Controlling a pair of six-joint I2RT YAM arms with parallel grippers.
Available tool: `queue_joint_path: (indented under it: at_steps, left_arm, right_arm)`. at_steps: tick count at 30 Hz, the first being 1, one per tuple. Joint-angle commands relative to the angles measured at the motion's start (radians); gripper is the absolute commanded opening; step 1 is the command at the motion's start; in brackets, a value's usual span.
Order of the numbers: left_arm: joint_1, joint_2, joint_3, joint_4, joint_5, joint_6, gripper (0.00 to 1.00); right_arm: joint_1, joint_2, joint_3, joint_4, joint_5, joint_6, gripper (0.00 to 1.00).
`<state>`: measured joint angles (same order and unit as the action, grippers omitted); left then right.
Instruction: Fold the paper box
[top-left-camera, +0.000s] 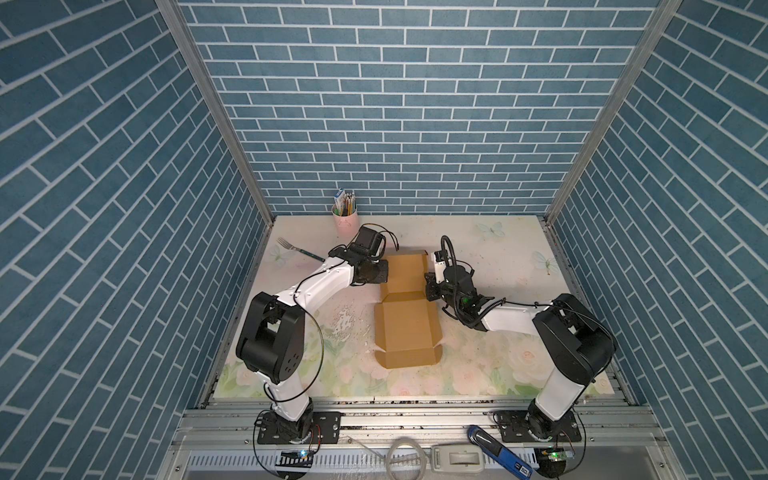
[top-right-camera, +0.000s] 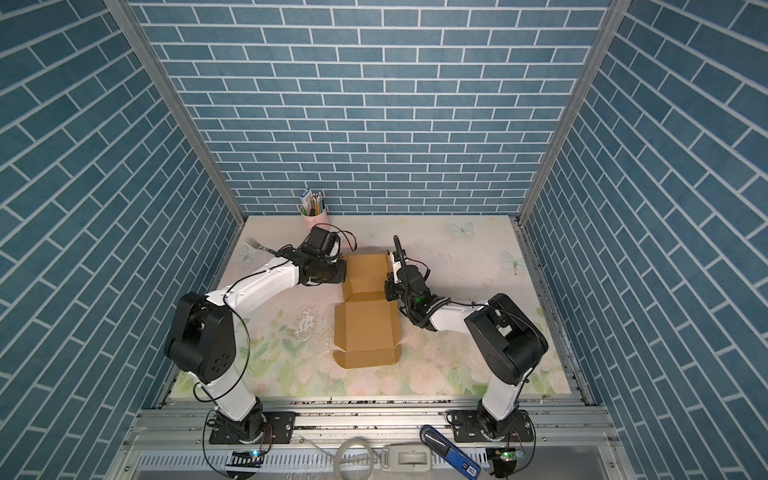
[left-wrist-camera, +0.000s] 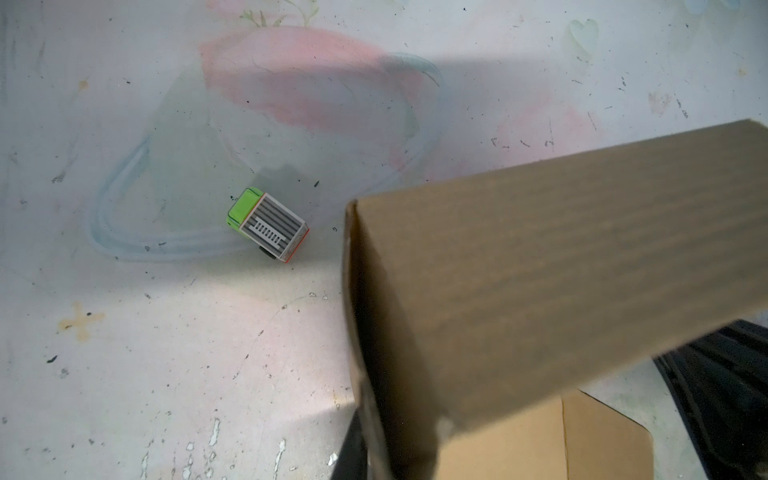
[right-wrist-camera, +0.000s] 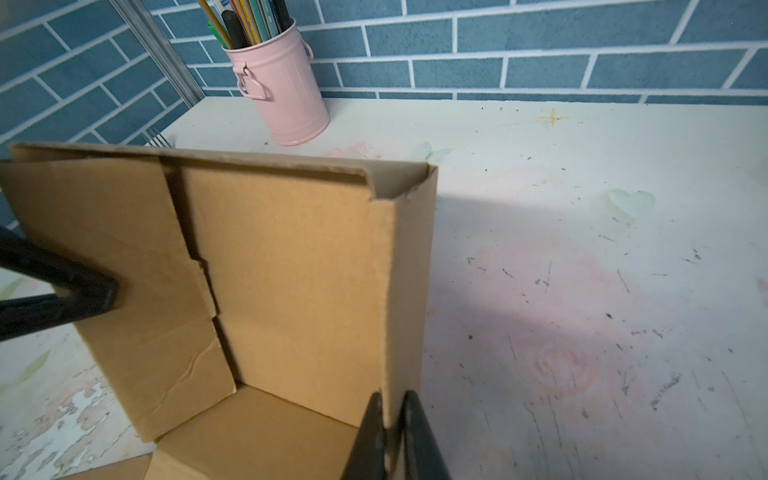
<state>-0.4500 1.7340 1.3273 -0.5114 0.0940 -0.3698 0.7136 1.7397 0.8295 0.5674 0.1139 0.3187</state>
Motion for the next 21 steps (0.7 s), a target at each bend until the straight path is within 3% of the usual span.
queue_joint_path:
  at_steps: [1, 9, 16, 21]
  left_arm:
    - [0.003, -0.008, 0.018, 0.001, -0.011, 0.000, 0.11]
    - [0.004, -0.019, -0.009, 0.024, -0.045, 0.001, 0.15]
    - [0.003, -0.048, -0.024, 0.020, -0.093, -0.005, 0.34]
    - [-0.007, -0.048, -0.016, 0.004, -0.119, -0.010, 0.38]
  right_arm:
    - [0.006, 0.015, 0.030, 0.031, 0.021, 0.033, 0.07]
    - [0.013, 0.011, 0.028, 0.047, 0.023, 0.035, 0.00]
    - [0.027, -0.013, 0.021, 0.046, 0.049, 0.003, 0.00]
    - [0.045, -0.032, 0.011, 0.054, 0.076, -0.020, 0.00]
